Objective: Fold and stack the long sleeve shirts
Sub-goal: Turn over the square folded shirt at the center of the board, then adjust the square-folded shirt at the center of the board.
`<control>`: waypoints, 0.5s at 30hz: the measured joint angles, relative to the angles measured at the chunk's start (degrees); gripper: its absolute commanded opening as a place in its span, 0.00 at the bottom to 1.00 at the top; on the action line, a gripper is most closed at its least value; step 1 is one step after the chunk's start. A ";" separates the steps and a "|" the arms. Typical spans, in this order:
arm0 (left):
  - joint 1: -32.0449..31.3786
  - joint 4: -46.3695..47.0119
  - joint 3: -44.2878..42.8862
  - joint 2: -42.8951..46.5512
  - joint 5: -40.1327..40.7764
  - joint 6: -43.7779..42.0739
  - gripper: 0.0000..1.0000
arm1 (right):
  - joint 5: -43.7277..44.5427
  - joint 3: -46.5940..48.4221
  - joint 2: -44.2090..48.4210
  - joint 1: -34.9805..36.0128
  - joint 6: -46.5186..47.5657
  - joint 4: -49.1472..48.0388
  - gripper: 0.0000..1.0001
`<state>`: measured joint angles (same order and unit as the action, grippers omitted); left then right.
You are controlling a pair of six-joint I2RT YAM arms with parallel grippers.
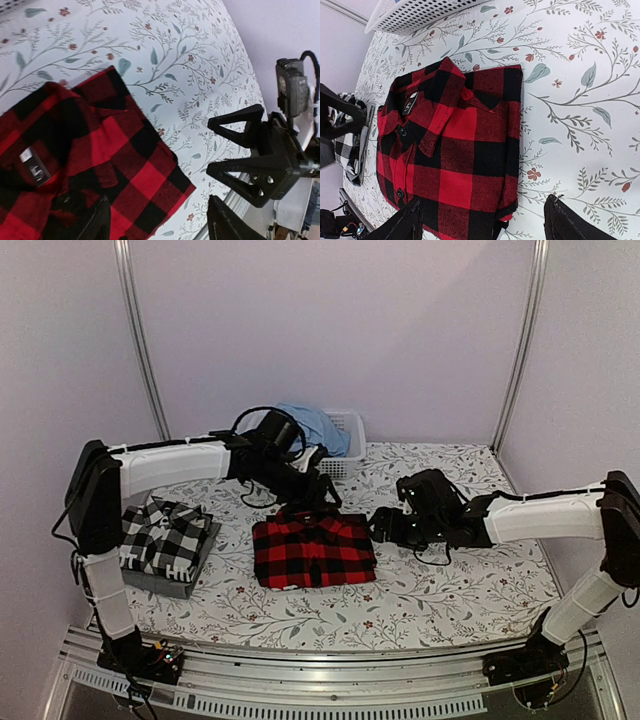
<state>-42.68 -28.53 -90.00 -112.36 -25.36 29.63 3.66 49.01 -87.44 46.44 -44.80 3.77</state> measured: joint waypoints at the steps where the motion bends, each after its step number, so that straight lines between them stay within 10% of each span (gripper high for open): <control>1: 1.51 1.25 3.48 3.19 0.72 0.46 0.65 | -0.22 1.40 -1.77 0.00 0.81 0.44 0.81; 15: 15.37 9.66 37.00 17.44 0.72 2.23 0.71 | -4.28 13.44 -19.96 -2.27 6.29 3.82 0.80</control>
<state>-27.31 -18.87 -52.99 -94.91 -24.64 31.86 -0.62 62.46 -107.39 44.16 -38.50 7.60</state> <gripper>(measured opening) 0.700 0.803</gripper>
